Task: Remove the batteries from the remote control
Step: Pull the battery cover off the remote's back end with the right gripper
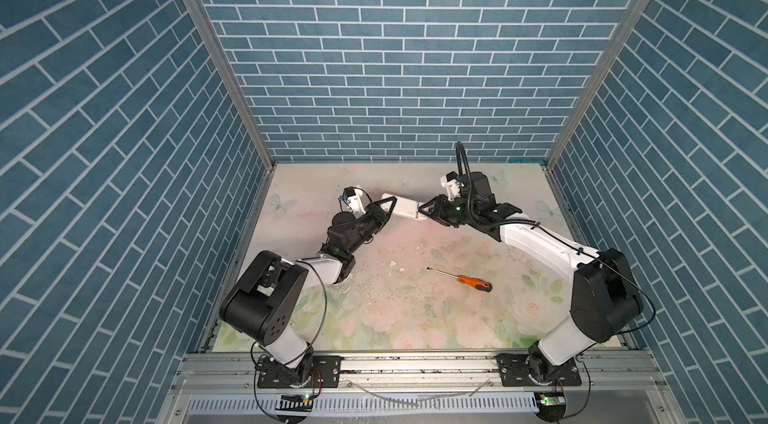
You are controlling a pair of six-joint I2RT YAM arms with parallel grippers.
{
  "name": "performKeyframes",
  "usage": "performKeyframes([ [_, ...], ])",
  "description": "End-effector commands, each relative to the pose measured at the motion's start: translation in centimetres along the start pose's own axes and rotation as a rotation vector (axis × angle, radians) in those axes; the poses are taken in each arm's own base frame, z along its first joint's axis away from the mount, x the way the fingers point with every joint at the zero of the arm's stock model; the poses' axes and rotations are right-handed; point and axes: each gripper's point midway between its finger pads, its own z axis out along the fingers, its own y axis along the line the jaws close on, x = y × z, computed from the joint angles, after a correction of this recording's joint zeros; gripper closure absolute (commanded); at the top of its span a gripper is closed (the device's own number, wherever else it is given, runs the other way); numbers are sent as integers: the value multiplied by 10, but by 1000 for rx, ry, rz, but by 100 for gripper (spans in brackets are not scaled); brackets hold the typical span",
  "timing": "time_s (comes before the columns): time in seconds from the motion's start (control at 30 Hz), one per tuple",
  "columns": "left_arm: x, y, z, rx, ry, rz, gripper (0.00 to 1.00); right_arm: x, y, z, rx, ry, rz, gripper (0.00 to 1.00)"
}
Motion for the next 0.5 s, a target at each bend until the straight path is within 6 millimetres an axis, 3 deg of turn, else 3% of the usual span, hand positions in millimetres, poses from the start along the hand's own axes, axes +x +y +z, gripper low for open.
performKeyframes([
  [0.0, 3, -9, 2, 16, 22, 39, 100, -16, 32, -11, -68, -39, -60, 71],
  [0.47, 5, -2, 3, 9, 25, 27, 100, -17, 41, -14, -102, -45, -57, 79],
])
